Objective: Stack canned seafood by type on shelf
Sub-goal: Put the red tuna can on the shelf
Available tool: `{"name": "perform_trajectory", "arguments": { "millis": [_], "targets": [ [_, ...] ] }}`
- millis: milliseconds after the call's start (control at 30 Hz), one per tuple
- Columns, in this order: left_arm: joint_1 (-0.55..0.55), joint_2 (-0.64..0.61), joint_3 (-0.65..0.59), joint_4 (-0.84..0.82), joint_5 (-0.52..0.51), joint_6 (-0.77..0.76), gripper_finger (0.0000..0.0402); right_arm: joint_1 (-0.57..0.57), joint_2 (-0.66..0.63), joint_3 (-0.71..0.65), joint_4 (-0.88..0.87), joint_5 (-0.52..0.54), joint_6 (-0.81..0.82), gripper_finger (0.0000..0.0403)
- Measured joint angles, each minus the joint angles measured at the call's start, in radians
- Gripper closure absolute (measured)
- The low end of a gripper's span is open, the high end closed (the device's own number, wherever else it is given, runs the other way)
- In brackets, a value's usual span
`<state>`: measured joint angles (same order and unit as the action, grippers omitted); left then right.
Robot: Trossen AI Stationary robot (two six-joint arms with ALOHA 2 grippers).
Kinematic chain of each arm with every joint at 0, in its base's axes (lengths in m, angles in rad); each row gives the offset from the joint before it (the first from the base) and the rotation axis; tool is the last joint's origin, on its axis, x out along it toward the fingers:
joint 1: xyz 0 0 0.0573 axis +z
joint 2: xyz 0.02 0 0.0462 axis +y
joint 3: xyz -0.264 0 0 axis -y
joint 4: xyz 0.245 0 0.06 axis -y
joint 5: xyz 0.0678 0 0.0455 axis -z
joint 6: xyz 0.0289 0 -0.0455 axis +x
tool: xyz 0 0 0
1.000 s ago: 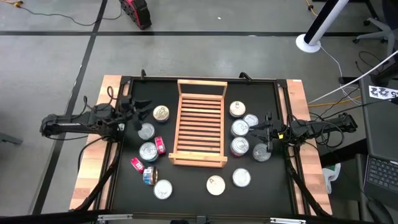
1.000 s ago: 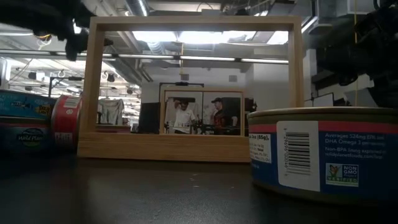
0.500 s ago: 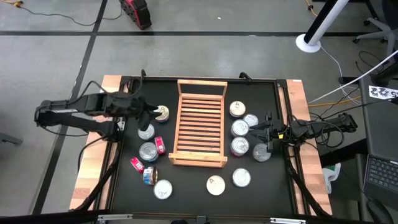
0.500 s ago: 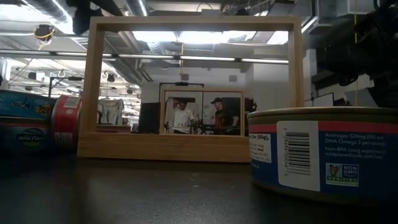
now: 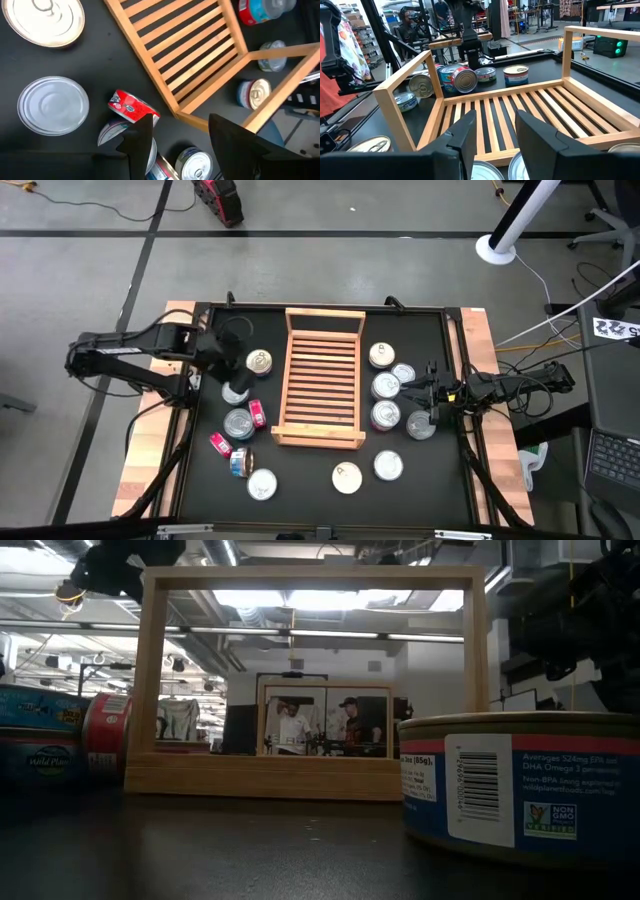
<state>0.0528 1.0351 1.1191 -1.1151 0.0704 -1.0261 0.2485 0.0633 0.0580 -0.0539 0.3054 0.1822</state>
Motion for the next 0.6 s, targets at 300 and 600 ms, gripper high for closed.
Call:
{"name": "perform_trajectory", "arguments": {
  "millis": [300, 600],
  "targets": [
    [0.0, 0.114, -0.001, -0.019, 0.031, -0.094, 0.0215, 0.0, 0.0, 0.0, 0.0, 0.0, 0.0, 0.0267],
    [0.0, 0.246, -0.001, -0.097, 0.135, -0.123, 0.0215, 0.0, 0.0, 0.001, 0.0, -0.002, 0.0, 0.0267]
  ]
}}
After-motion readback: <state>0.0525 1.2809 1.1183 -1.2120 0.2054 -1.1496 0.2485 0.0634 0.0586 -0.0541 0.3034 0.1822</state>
